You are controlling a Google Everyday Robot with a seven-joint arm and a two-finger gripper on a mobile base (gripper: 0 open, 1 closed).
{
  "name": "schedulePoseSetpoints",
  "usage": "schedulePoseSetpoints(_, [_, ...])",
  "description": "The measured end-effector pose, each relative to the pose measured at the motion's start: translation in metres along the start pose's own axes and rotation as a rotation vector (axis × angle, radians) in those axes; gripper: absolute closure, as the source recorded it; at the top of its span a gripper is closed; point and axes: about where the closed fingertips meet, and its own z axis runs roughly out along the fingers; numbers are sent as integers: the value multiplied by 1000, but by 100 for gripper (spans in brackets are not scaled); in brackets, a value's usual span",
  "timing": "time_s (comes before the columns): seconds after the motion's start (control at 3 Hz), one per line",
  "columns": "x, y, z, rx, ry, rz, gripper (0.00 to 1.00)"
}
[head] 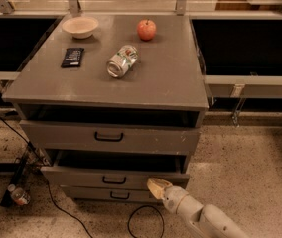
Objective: Close middle drawer
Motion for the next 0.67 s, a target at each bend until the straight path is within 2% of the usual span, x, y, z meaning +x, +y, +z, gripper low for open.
schedulePoseSetpoints(0.33, [-16,-3,33,1,-33,-5,100])
schedulePoseSetpoints(0.67, [-16,-3,33,1,-33,-5,100])
